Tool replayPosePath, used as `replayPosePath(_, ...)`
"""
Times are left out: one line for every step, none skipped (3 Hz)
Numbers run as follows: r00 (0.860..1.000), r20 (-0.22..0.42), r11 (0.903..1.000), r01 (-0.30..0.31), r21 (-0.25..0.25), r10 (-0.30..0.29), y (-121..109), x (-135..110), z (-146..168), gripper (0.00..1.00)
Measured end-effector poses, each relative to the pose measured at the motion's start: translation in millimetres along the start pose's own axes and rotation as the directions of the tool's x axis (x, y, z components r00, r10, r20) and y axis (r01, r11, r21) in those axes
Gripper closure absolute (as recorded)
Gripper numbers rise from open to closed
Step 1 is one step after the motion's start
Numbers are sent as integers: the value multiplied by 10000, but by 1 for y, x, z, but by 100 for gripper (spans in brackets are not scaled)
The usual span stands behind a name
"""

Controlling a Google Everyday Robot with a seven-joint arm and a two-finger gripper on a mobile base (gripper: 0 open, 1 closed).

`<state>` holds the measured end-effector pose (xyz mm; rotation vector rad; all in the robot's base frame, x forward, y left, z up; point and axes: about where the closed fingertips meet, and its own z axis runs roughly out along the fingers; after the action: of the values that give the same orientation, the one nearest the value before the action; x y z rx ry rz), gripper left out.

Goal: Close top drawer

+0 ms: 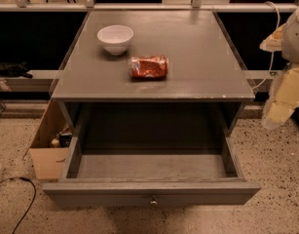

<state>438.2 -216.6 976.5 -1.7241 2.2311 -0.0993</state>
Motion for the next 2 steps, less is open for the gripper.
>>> replayPosePath(10000,0,10000,0,0,0,0,0,0,0)
replayPosePath(9994,217,9995,-273,-165,277,9,8,1,0)
